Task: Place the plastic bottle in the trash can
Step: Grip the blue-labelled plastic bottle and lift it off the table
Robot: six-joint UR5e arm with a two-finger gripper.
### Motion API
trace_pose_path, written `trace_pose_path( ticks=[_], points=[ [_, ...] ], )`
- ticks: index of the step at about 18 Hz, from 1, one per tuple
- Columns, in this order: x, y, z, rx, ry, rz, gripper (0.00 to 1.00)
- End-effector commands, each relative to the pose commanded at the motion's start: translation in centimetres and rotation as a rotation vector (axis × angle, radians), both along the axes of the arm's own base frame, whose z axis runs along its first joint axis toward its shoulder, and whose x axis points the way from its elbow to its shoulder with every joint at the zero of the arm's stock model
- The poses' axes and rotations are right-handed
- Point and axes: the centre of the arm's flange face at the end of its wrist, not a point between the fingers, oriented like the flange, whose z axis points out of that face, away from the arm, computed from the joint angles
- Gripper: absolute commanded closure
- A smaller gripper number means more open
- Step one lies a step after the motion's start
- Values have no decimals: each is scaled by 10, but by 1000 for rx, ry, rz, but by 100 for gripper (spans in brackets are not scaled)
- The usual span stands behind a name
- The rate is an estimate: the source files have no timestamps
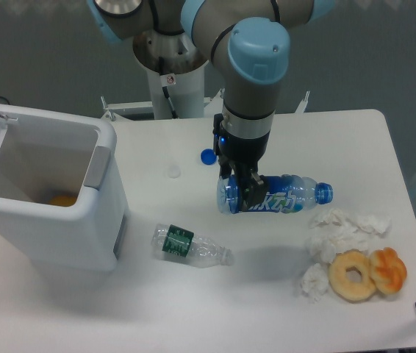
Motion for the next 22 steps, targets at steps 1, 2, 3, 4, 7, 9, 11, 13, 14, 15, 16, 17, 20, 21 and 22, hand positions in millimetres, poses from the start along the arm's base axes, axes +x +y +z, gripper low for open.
trace_pose_path(
  ticks=[1, 2, 3, 4, 7, 9, 11, 13, 14, 15, 16, 17, 20, 21, 22],
  points=[
    [-1, -1, 0, 3, -3, 8, 22],
    [-1, -1, 1, 5, -4, 16, 22],
    [-1, 0, 1, 10, -8, 24, 22],
    [0, 1, 1, 12, -10, 31, 22],
    [1, 1, 3, 25, -19, 42, 22],
    [-2, 1, 8, 52, -32, 67, 23],
    [-4, 3, 14, 87, -58, 116, 23],
    [-5, 4, 19, 112, -78, 155, 23],
    [-5, 5, 21, 125, -86, 166, 23],
    [-7, 5, 25, 142, -96, 185, 23],
    [-7, 6, 29, 160, -111, 209, 23],
    [-8, 8, 33, 180, -128, 236, 23],
    [-2, 15, 46, 242, -175, 341, 23],
    [1, 14, 58, 280, -163, 381, 23],
    [4, 15, 66, 308, -167, 418, 23]
  ],
)
